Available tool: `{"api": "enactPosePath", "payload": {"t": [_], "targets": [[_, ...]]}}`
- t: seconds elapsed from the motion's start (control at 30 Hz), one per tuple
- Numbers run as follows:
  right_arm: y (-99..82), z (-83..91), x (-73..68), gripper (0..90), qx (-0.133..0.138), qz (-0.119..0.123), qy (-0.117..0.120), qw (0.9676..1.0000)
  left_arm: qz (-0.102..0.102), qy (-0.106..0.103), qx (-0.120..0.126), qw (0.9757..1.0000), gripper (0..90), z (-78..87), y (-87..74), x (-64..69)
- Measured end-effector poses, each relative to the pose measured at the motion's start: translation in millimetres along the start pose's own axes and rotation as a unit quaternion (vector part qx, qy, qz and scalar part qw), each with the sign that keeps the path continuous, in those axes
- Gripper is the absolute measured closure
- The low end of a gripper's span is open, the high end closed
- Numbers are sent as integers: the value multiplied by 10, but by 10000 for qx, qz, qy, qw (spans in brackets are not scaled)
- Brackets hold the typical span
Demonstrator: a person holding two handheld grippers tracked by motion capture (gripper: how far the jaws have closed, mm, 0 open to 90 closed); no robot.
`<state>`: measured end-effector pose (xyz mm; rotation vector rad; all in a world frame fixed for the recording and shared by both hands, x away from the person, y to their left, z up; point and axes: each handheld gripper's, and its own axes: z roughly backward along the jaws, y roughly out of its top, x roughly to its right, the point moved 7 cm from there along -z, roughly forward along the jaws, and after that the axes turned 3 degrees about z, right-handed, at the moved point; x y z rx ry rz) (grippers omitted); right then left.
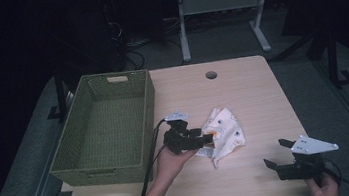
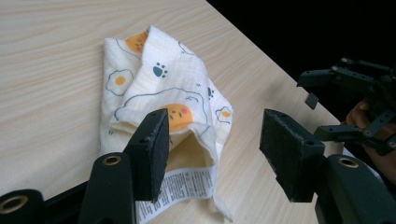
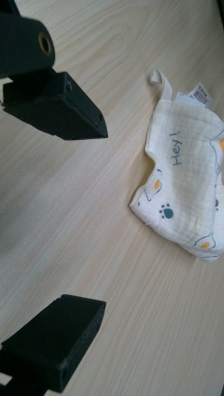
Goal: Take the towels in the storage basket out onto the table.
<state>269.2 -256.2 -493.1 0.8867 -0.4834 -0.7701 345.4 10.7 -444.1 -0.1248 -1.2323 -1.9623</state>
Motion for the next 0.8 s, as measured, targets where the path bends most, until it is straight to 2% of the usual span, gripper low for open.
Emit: {"api": "enactPosePath", "payload": {"t": [0.2, 0.43, 0.57, 0.73, 0.8], "targets": [[1, -6, -3, 140, -21, 31, -19, 10000, -35, -6, -24, 10000, 398, 96, -139, 18], [4, -8, -27, 140, -42, 56, -11, 10000, -21, -59, 59, 10000, 386, 229, -275, 4], [2, -14, -39, 140, -69, 52, -4, 10000, -84, -43, 87, 9999, 377, 307, -356, 30], [4, -22, -37, 140, -71, 66, -24, 9999, -186, -125, 69, 9997, 361, 357, -481, 83], [7, -21, -38, 140, -60, 75, -17, 10000, -143, -288, 133, 9994, 358, 375, -523, 119]]}}
